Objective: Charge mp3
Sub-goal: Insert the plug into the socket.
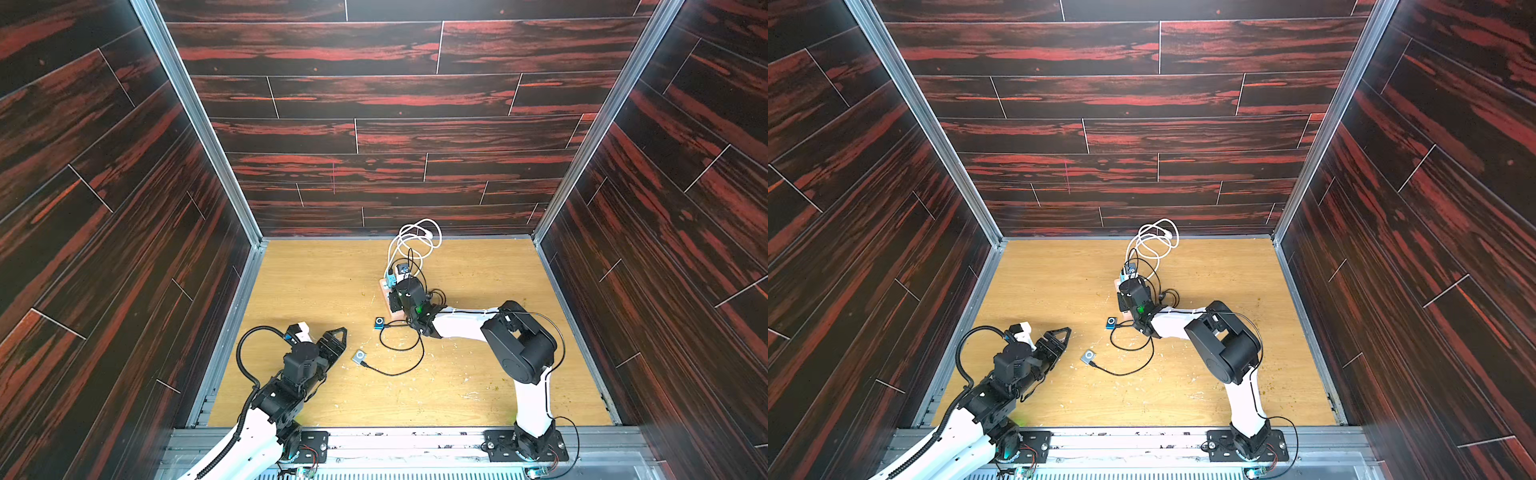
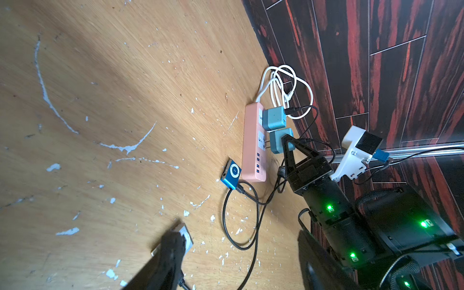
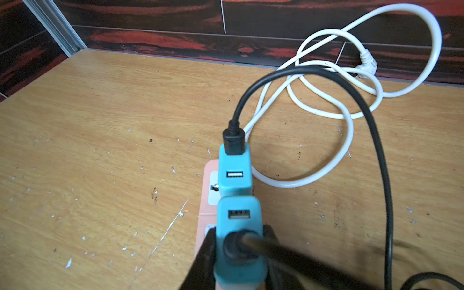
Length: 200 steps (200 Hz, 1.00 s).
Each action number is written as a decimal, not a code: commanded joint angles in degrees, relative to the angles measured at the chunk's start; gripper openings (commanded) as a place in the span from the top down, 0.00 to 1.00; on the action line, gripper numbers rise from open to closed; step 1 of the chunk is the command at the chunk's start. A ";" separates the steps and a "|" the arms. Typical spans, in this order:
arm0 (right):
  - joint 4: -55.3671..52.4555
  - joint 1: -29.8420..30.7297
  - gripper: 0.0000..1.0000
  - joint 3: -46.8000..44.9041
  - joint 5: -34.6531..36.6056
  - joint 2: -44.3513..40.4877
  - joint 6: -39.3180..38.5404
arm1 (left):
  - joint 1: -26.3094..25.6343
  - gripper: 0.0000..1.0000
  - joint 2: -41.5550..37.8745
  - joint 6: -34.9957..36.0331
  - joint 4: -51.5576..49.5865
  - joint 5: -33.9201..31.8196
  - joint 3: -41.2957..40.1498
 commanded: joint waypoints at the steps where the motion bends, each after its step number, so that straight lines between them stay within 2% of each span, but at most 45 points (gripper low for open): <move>1: -1.62 0.36 1.00 -1.13 -0.25 2.75 0.64 | 0.34 0.27 -0.19 -0.03 0.45 -0.74 -0.80; 134: -3.27 1.20 1.00 -3.13 0.24 2.80 3.14 | 0.34 0.27 0.04 -0.02 0.90 -0.39 -0.73; 200: -3.96 1.14 1.00 -3.92 3.04 1.34 1.17 | 0.49 0.27 -0.14 -0.03 0.69 -0.30 -0.64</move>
